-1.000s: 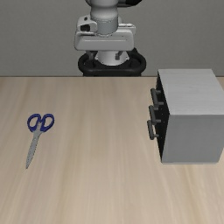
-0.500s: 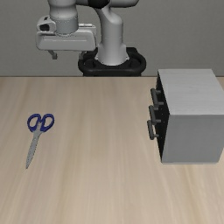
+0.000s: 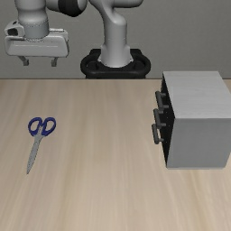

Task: Pick up the scissors and place it on the top of the cabinet

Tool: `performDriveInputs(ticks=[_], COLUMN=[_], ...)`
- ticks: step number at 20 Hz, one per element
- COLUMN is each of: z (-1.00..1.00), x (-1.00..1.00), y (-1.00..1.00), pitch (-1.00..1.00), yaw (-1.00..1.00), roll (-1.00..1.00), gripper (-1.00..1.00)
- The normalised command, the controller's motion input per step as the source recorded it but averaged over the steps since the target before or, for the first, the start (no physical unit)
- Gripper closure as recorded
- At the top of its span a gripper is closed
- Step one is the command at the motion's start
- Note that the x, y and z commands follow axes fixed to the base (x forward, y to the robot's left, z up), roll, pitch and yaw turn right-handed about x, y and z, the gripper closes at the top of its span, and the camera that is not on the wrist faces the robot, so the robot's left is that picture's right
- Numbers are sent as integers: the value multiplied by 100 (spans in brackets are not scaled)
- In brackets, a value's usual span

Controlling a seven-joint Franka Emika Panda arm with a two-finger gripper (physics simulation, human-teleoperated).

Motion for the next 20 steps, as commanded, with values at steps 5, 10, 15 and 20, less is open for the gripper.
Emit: performDriveInputs(ticks=[5,10,15,20], z=[-20,-100,-100,-100], x=[40,0,0,0], y=[0,0,0,0], pitch=[0,0,0,0], yaw=[0,0,0,0], roll=[0,0,0,0], gripper=[-100,-100,-100,-100])
